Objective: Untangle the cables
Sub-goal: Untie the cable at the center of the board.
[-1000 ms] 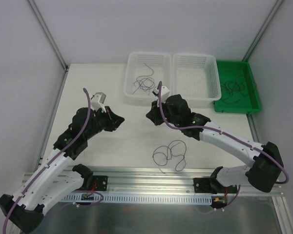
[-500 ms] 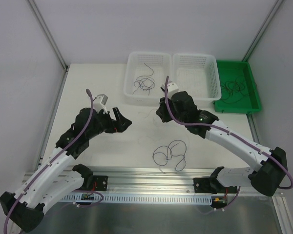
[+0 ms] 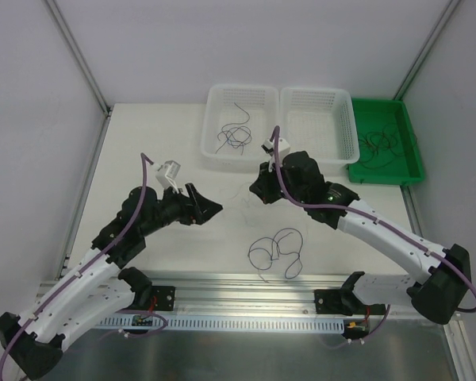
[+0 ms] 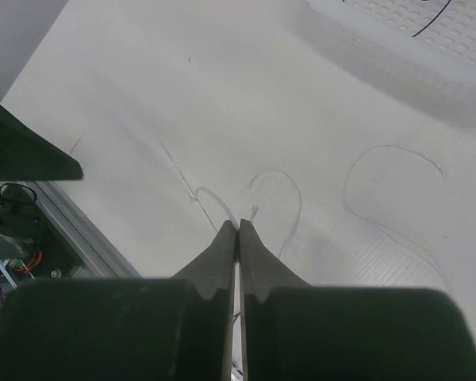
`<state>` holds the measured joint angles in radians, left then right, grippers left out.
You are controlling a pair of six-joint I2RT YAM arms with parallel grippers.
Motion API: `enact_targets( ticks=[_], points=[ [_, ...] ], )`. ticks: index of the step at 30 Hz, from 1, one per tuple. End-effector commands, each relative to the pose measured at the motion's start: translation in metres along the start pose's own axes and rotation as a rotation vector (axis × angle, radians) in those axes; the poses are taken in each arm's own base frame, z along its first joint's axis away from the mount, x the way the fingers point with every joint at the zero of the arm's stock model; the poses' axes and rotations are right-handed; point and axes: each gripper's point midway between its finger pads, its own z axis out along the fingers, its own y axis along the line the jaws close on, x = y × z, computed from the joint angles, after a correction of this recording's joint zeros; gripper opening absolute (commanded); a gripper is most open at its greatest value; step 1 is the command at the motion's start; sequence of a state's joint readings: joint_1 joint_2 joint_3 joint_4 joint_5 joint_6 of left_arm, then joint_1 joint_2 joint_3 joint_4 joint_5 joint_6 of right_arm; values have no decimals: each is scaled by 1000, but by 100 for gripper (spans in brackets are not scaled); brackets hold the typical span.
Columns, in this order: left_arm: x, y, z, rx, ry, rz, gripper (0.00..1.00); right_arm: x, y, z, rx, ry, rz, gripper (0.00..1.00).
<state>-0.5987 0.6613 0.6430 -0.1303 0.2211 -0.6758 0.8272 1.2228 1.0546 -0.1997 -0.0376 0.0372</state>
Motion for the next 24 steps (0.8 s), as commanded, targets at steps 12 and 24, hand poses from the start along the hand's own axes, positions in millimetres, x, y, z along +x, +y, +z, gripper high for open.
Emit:
enact_targets(
  ticks=[12, 24],
  points=[
    [30, -19, 72, -92, -215, 114, 70, -27, 15, -16, 21, -93, 276, 1],
    [34, 18, 95, -374, -309, 197, 26, -24, 7, -30, 71, -92, 247, 1]
  ],
)
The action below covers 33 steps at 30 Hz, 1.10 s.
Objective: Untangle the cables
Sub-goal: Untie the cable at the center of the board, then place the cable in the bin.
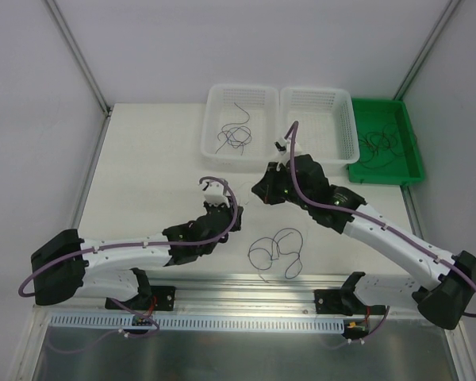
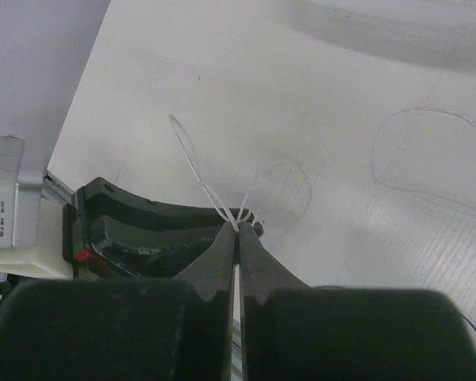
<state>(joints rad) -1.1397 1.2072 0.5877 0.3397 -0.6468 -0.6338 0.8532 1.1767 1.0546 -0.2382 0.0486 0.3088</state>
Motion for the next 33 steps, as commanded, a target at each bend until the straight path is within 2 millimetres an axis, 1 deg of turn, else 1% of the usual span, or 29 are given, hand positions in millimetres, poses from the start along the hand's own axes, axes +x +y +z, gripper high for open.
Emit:
enact_targets(
  ticks=[1, 3, 4, 8, 9, 10, 12, 13, 14, 16, 17, 18, 19, 20, 23, 24, 25, 26, 27, 28, 29, 30, 31, 32, 33],
  points=[
    [-32, 10, -2, -89, -128, -52, 17, -16, -2, -20, 32, -52, -22, 1],
    [-33, 22, -9, -120, -128, -62, 8, -19, -9, -30, 56, -67, -56, 1],
    [-34, 33, -12, -146, -117, -62, 1, -18, -14, -33, 70, -56, -69, 1],
    [-30, 60, -17, -166, -97, -97, 0, -21, -14, -48, 45, -28, -106, 1],
    [-29, 63, -18, -163, -87, -100, 0, -23, -16, -52, 47, -29, -117, 1],
    [-33, 64, -19, -139, -79, -115, 0, -23, -22, -56, 77, -18, -142, 1],
    [-32, 67, -23, -122, -69, -100, 0, -29, -40, -60, 165, -33, -160, 1],
    [-33, 66, -25, -103, -65, -92, 0, -27, -49, -61, 195, -18, -165, 1],
    [-38, 58, -30, -39, -56, -64, 0, -24, -56, -60, 217, -9, -170, 1],
    [-42, 54, -36, 3, -55, -33, 0, -26, -74, -61, 264, -16, -143, 1],
    [-48, 54, -43, 19, -70, -19, 0, -24, -82, -63, 277, -19, -134, 1],
    [-50, 58, -46, 5, -74, -17, 0, -27, -92, -65, 298, -29, -113, 1],
    [-45, 68, -49, -30, -52, -2, 0, -28, -96, -67, 300, -32, -99, 1],
    [-49, 71, -55, -32, -69, -14, 0, -29, -97, -69, 291, -38, -85, 1],
    [-50, 86, -62, -56, -85, -28, 0, -36, -105, -76, 300, -56, -69, 1],
    [-53, 90, -63, -73, -102, -45, 0, -44, -113, -82, 335, -76, -71, 1],
    [-48, 107, -66, -134, -79, -40, 0, -45, -120, -87, 363, -77, -68, 1],
    [-49, 114, -68, -165, -81, -65, 0, -49, -126, -90, 385, -87, -64, 1],
    [-48, 122, -69, -199, -80, -73, 0, -54, -140, -98, 428, -106, -42, 1],
    [-50, 136, -71, -260, -84, -85, 0, -54, -148, -102, 454, -101, -29, 1],
    [-47, 146, -75, -309, -65, -99, 0, -55, -155, -107, 472, -110, -13, 1],
    [-45, 153, -77, -341, -58, -109, 0, -58, -166, -113, 491, -124, 24, 1],
    [-46, 163, -78, -383, -61, -127, 0, -56, -172, -114, 494, -126, 50, 1],
    [-45, 168, -80, -405, -54, -145, 0, -59, -181, -119, 508, -146, 84, 1],
    [-45, 169, -81, -411, -56, -155, 0, -57, -177, -117, 461, -139, 102, 1]
  ],
)
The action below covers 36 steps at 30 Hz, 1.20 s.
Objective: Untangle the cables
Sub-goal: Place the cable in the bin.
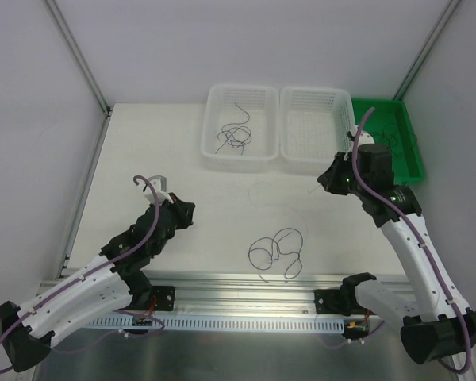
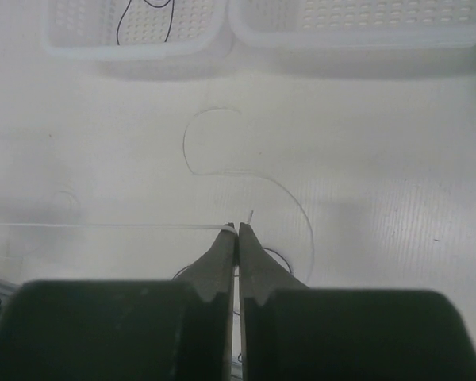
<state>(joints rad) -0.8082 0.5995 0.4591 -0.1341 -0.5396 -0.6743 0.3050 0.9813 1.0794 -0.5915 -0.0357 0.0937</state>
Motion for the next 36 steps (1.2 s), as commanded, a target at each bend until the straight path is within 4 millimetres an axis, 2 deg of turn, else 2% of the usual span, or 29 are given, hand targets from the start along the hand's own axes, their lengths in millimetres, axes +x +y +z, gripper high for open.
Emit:
enact_targets(
  ticks=[1, 4, 7, 8, 9, 10, 11, 12, 13, 14, 16, 17, 19, 20, 22, 23, 27, 28, 30, 34, 36],
  points=[
    [0, 48, -5, -212, 5, -9, 0, -14, -25, -9, 38, -66, 62, 1],
    [-9, 38, -4, -182, 1, -9, 0, -12, -7, -5, -70, -54, 59, 1],
    [-22, 7, -3, -70, 25, 18, 0, -7, 11, 3, -178, -7, 52, 1],
    [-28, -12, -5, 6, 45, 33, 0, -4, 17, 8, -219, 19, 32, 1],
    [-32, -24, -6, 52, 54, 38, 0, 2, 38, 6, -335, 57, 11, 1],
    [-32, -35, -3, 84, 73, 49, 0, 0, 50, 6, -400, 49, -11, 2],
    [-43, -49, -5, 124, 68, 51, 0, 9, 66, 7, -464, 78, -36, 2],
    [-40, -60, -7, 174, 100, 53, 0, 16, 79, 6, -527, 97, -67, 2],
    [-47, -73, -6, 204, 102, 54, 0, 17, 91, 6, -570, 87, -107, 3],
    [-49, -81, -6, 231, 112, 53, 0, 32, 109, 7, -615, 131, -155, 8],
    [-50, -95, -7, 283, 136, 56, 0, 44, 120, 10, -625, 161, -253, 22],
    [-57, -104, -9, 309, 127, 54, 0, 53, 129, 8, -648, 185, -286, 39],
    [-60, -112, -11, 342, 132, 68, 0, 56, 136, 11, -667, 176, -310, 52],
    [-68, -117, -13, 360, 117, 71, 0, 58, 140, 9, -688, 168, -320, 64],
    [-69, -124, -17, 391, 126, 78, 0, 55, 150, 2, -734, 117, -342, 74],
    [-70, -127, -18, 406, 128, 78, 0, 56, 156, -2, -764, 109, -355, 83],
    [-70, -139, -23, 467, 145, 71, 0, 55, 183, -15, -871, 34, -400, 98],
    [-71, -140, -23, 470, 144, 65, 0, 61, 191, -19, -901, 32, -413, 98],
    [-71, -145, -26, 499, 150, 61, 0, 58, 204, -22, -928, -18, -434, 99],
    [-75, -152, -31, 533, 144, 44, 0, 65, 223, -17, -964, -48, -465, 97],
    [-77, -155, -34, 548, 143, 35, 0, 67, 229, -7, -960, -58, -461, 97]
  ],
)
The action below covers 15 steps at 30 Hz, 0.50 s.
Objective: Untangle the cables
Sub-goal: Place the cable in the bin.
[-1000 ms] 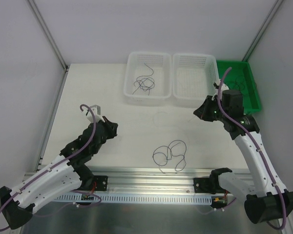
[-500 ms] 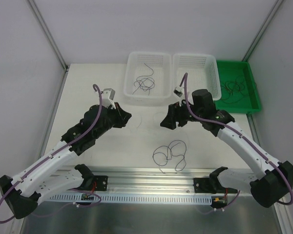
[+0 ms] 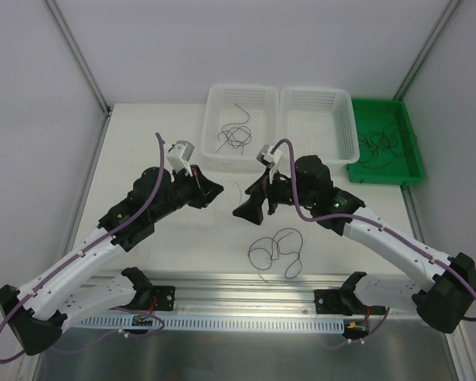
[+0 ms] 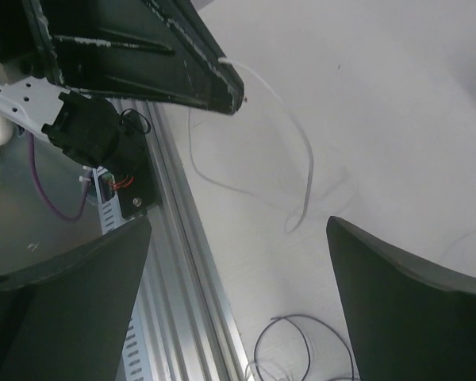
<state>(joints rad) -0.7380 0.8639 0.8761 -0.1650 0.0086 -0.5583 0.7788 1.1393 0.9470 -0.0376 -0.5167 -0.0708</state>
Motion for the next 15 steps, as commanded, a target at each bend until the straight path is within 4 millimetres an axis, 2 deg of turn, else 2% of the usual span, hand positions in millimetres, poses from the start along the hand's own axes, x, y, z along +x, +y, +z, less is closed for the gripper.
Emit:
enact_targets(
  ticks=[1, 6, 10, 15],
  points=[
    [-25, -27, -7, 103, -65, -5, 0, -21, -1, 18, -10, -103, -81, 97],
    [-27, -33, -9, 127, -72, -8, 0, -13, -2, 38, 23, -90, -104, 97],
    [-30, -34, -9, 124, -85, -25, 0, -10, 19, 49, -51, -81, -114, 97],
    [-29, -34, -2, 111, -90, -47, 0, -11, 33, 57, -67, -82, -130, 98]
  ],
)
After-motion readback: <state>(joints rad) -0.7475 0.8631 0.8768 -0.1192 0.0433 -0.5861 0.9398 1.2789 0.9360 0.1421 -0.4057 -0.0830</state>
